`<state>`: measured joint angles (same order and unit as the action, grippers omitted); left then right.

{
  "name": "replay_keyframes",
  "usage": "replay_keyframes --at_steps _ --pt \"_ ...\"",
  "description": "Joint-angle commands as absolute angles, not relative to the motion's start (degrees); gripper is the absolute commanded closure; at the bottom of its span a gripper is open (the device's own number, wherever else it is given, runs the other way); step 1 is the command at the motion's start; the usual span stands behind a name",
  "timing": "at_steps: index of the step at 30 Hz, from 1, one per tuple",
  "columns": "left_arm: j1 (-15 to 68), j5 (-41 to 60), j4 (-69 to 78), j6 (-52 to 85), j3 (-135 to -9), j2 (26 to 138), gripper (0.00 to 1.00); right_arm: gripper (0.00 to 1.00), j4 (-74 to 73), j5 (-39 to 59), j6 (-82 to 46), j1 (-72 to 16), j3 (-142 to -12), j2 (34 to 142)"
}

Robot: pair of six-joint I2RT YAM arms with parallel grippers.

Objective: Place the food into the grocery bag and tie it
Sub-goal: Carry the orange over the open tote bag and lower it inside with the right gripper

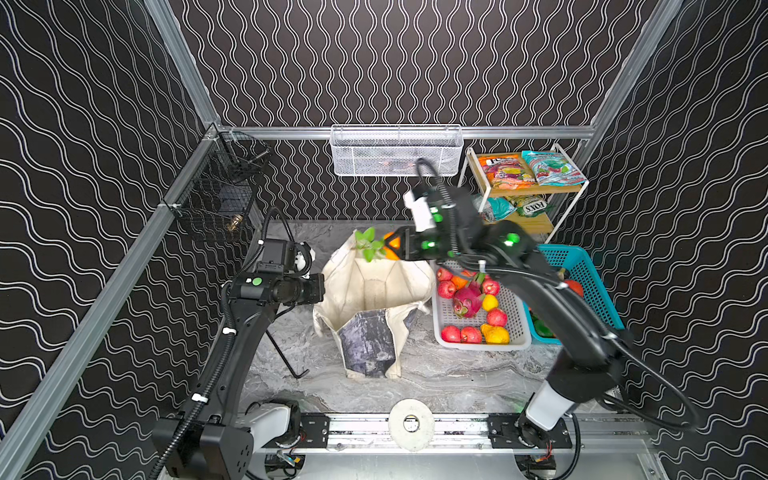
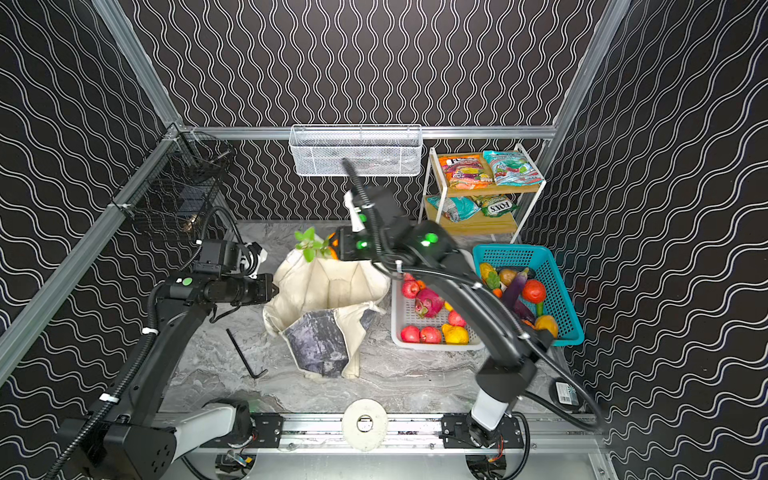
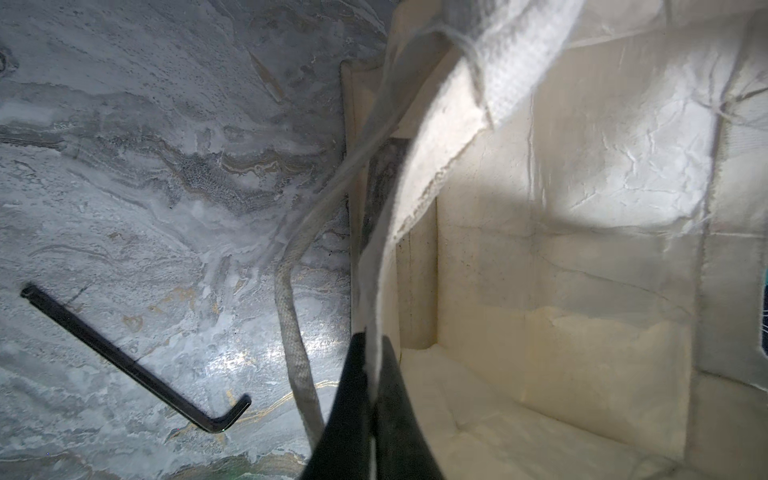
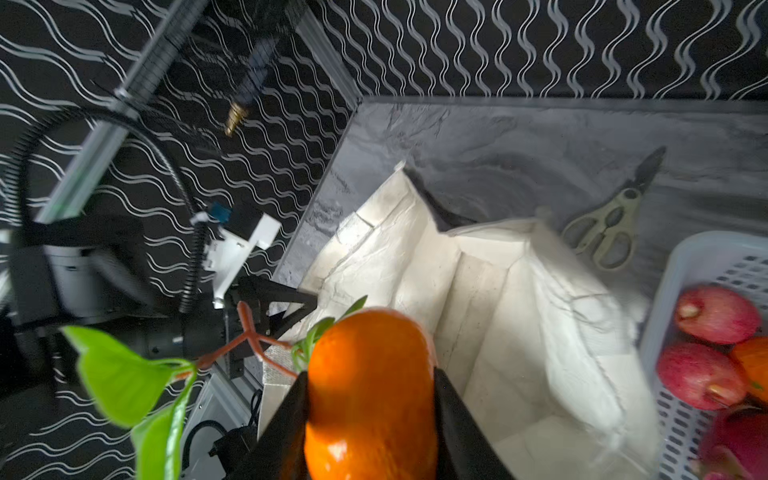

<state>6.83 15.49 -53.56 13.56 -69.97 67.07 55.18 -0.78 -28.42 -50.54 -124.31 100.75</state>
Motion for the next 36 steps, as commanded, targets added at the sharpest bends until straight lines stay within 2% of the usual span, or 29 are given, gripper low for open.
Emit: replay_keyframes --at_steps 1,10,21,36 --pt "6.9 16.4 -52.4 14.1 -70.5 67.0 1.0 0.6 57.3 -0.3 -28.5 -51.3 -122.3 102.5" --pt "6.8 16.5 -52.0 14.0 -70.1 66.8 1.0 0.6 55.7 -0.7 -27.9 -51.4 -115.1 105.7" --pt "6.9 15.9 -53.2 12.6 -71.4 66.3 1.0 0.6 57.9 0.7 -25.6 -48.7 -117.1 114.9" --pt "6.9 17.9 -50.1 13.2 -68.7 66.0 1.0 0.61 58.9 0.9 -25.8 -49.9 -119.4 122.9"
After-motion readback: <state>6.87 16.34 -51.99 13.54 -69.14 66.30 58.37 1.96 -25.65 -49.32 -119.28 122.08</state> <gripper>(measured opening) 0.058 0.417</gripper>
